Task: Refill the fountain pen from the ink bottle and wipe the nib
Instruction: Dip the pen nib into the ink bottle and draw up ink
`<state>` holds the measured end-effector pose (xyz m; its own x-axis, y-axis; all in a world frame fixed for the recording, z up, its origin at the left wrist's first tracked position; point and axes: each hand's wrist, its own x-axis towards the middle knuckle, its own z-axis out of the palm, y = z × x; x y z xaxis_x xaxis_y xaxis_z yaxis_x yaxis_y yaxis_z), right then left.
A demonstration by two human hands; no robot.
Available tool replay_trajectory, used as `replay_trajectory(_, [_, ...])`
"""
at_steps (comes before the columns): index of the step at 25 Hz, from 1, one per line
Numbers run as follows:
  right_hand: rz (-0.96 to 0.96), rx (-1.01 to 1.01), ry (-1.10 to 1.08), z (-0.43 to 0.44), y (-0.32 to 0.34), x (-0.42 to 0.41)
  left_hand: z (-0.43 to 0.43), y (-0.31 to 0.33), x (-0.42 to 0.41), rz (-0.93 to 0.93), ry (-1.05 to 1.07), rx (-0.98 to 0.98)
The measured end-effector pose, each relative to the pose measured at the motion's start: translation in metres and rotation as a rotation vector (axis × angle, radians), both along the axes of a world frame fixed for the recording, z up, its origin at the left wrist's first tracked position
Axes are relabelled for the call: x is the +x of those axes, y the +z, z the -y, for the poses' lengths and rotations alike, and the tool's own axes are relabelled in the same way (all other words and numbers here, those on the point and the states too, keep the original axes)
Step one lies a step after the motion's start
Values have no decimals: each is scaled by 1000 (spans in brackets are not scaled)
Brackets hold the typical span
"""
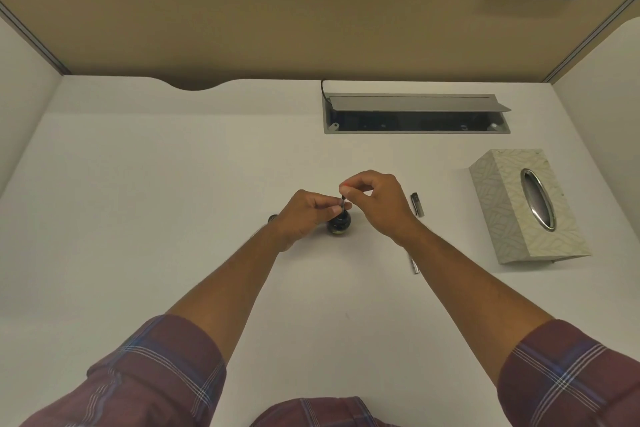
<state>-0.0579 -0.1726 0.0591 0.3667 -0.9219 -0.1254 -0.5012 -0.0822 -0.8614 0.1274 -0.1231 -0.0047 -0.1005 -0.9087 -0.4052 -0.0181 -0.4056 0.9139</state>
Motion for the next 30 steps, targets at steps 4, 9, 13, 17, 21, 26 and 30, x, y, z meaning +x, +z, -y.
replay_trajectory(4, [15, 3, -50, 1, -1, 2, 0, 1, 0, 19, -5, -6])
replay_trajectory(9, [4, 57, 28, -1, 1, -1, 0, 1, 0, 8, -5, -9])
replay_trajectory(13, [-5, 20, 14, -2, -2, -1, -1, 1, 0, 1, -6, -11])
replay_trajectory(17, [14, 1, -44, 0, -5, 0, 0, -1, 0, 18, -7, -12])
replay_trajectory(21, [25, 33, -2, -2, -1, -2, -1, -1, 0, 9, -13, -10])
replay_trajectory(26, [-5, 2, 6, -1, -2, -1, 1, -3, 0, 13, -13, -18])
replay_trajectory(30, [8, 2, -46, 1, -2, 1, 0, -2, 0, 23, -11, -18])
